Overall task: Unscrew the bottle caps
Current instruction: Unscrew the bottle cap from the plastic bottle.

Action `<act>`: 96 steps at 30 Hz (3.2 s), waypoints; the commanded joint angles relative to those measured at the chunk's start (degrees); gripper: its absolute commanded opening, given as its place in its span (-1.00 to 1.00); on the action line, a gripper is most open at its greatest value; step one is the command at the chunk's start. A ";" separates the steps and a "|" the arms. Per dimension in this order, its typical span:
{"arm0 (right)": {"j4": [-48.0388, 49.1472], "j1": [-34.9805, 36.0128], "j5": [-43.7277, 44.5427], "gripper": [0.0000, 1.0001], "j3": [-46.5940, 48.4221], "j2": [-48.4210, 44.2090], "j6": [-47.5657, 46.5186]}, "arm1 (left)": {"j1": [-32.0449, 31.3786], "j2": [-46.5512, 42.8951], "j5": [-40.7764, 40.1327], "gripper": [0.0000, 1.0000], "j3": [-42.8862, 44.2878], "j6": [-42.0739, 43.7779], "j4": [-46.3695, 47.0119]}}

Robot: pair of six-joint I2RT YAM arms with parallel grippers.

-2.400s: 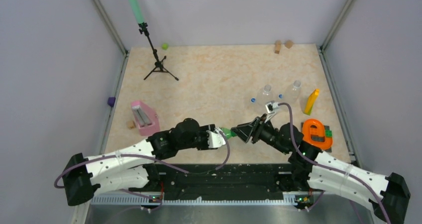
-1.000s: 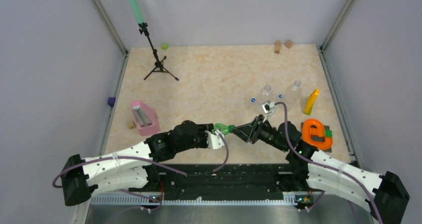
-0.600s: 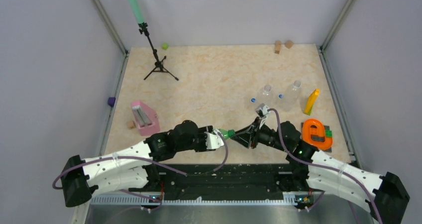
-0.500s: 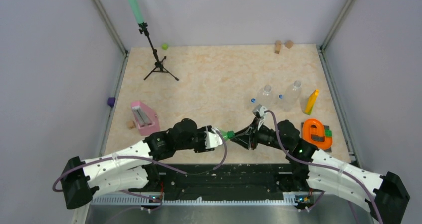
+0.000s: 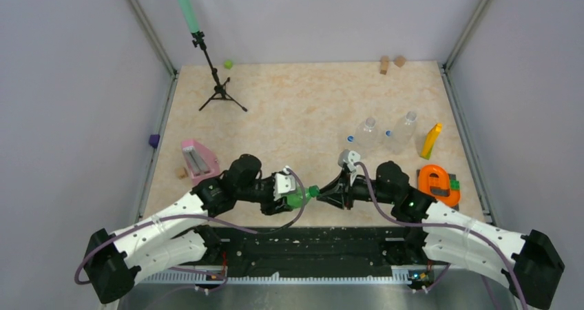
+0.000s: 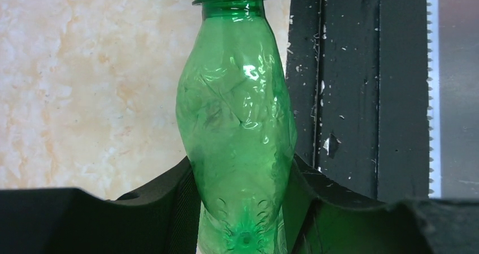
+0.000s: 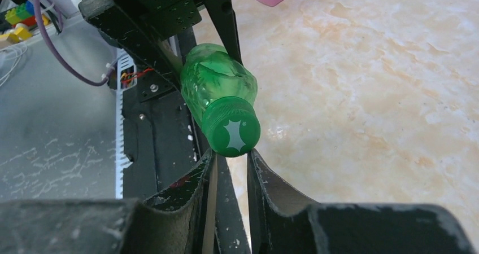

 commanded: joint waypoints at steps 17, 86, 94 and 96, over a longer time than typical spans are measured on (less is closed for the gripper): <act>3.84 0.51 19.19 0.22 1.79 -4.65 23.52 | -8.59 0.79 -24.76 -1.00 1.55 8.74 10.43; 4.98 0.18 15.08 0.47 4.04 -7.92 1.64 | 2.61 -0.99 -10.65 -1.00 -0.08 2.92 14.52; -4.33 0.18 30.08 0.24 7.32 -3.04 27.52 | -8.87 -2.99 -35.07 -1.00 -4.22 9.79 23.59; -0.80 0.17 29.28 0.21 5.45 -1.67 32.27 | -9.53 -4.21 -35.77 -1.00 -6.06 11.17 26.44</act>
